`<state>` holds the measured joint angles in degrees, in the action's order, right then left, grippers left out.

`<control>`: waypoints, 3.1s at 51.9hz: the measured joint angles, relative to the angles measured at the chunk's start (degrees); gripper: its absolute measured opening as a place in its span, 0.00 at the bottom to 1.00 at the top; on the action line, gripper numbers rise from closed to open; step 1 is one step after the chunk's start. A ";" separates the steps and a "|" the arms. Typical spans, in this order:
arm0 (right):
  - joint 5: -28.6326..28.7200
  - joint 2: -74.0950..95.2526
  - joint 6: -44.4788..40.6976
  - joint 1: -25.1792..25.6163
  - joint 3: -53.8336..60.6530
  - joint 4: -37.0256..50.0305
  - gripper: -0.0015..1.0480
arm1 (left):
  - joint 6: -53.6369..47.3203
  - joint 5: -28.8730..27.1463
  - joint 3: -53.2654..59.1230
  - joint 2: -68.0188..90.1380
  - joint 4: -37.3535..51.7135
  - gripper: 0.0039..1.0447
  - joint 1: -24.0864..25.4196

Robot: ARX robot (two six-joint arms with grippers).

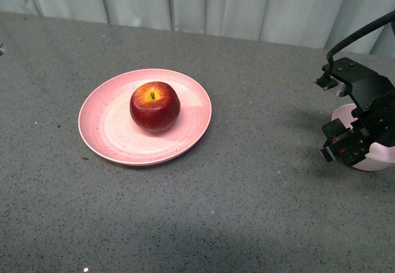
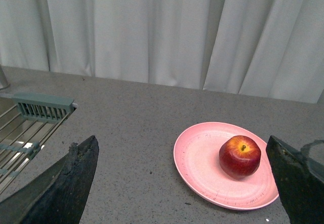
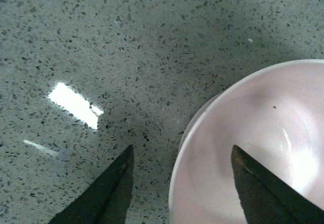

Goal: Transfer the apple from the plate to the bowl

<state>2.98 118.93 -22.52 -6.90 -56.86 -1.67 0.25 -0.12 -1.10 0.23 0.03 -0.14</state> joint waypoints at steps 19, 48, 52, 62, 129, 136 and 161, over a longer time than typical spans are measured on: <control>-3.04 0.31 -0.87 -0.02 -0.48 -1.79 0.01 | -0.02 0.02 0.00 0.00 0.00 0.94 0.00; 3.19 -6.69 -2.75 -8.87 -3.23 -3.96 0.01 | 0.00 0.02 0.00 0.00 0.00 0.94 0.00; 4.11 -5.60 -2.47 -12.20 -4.92 -4.92 0.01 | 0.00 0.02 0.00 0.00 0.00 0.94 -0.02; 5.86 0.04 1.11 -17.57 -10.21 -5.84 0.01 | 0.00 0.00 0.00 -0.02 0.00 0.94 0.00; -7.26 -16.98 18.78 -6.69 12.55 22.47 0.91 | 0.00 0.02 0.00 0.00 0.00 0.94 0.00; -14.38 -16.24 21.00 -5.18 24.50 56.08 0.72 | 0.00 0.11 0.00 -0.07 0.00 0.94 0.00; -8.46 -43.58 21.75 1.27 46.31 65.75 0.01 | 0.00 -0.02 0.00 -0.02 0.00 0.94 0.00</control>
<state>-5.48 75.35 -0.78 -5.63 -10.55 64.07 0.25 -0.14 -1.10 0.21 0.03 -0.14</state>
